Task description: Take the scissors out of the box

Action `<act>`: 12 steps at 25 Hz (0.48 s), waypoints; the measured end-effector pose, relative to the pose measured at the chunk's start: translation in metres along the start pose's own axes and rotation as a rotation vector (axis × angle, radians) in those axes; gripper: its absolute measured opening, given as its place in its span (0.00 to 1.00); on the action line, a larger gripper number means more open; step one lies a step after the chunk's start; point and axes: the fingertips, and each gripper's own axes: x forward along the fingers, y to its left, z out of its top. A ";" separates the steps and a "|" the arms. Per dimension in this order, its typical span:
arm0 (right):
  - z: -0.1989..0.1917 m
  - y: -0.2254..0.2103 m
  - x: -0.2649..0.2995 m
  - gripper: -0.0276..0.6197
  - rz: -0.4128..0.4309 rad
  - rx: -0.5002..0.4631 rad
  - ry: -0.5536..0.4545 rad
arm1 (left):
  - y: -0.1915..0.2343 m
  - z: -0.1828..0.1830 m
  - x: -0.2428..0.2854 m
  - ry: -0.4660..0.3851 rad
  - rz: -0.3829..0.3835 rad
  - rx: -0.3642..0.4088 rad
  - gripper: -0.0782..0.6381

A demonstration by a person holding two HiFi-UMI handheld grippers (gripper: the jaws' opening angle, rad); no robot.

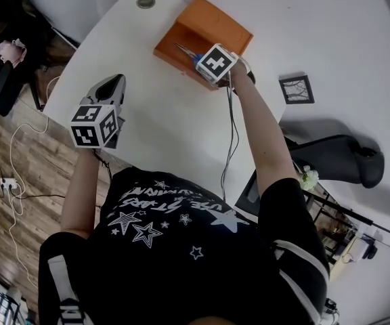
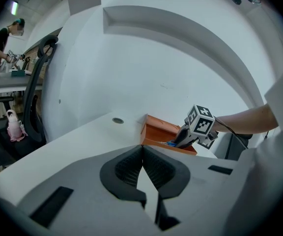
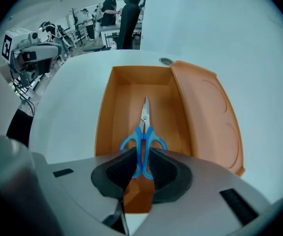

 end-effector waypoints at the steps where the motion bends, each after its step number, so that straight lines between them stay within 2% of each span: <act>1: 0.000 0.001 -0.004 0.20 -0.001 0.004 -0.006 | 0.000 0.000 -0.002 -0.002 -0.001 -0.002 0.13; 7: -0.001 0.000 -0.034 0.20 -0.018 0.056 -0.072 | -0.011 0.001 -0.008 -0.008 -0.027 0.005 0.13; 12: -0.003 0.004 -0.069 0.20 -0.041 0.103 -0.178 | -0.020 0.007 -0.016 -0.023 -0.036 0.007 0.13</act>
